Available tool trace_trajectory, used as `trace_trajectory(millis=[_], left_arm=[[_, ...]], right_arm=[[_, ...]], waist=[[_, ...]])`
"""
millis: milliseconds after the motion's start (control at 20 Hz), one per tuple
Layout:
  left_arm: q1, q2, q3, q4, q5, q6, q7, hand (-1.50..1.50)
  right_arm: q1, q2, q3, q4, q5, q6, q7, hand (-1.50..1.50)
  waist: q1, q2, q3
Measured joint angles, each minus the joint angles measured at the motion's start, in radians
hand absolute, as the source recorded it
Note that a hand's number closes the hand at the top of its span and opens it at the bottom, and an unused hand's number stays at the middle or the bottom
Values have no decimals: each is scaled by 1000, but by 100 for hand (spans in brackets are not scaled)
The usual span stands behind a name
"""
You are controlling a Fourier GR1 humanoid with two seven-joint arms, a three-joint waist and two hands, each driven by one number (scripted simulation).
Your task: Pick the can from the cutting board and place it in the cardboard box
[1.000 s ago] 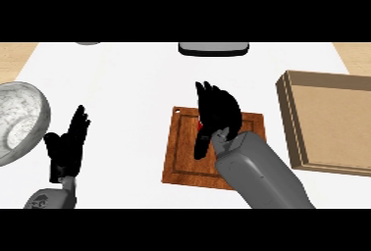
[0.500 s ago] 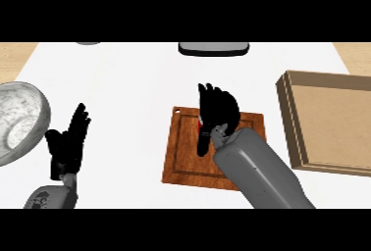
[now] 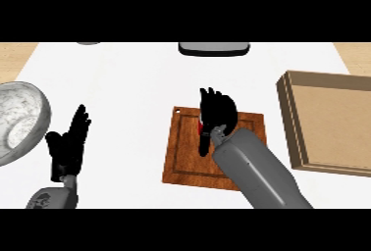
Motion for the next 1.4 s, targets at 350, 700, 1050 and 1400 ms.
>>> trace_trajectory(millis=[350, 700, 1050, 1400], left_arm=[[17, 0, 12, -28, -15, -20, 15, 0], [-12, -17, 32, -2, -26, -21, 16, 0], [-4, -18, 40, -7, -29, -35, 19, 0], [13, -27, 49, -12, -42, -23, 16, 0]], right_arm=[[-5, 2, -29, 78, 23, -35, -53, -150], [-4, 3, -10, 145, 26, -89, -116, 150], [-32, -1, 20, 189, 76, -190, -226, 150], [61, -62, 100, 111, 103, -238, -346, 150]], waist=[[1, 0, 0], [-1, 0, 0], [1, 0, 0], [-22, -14, -1]])
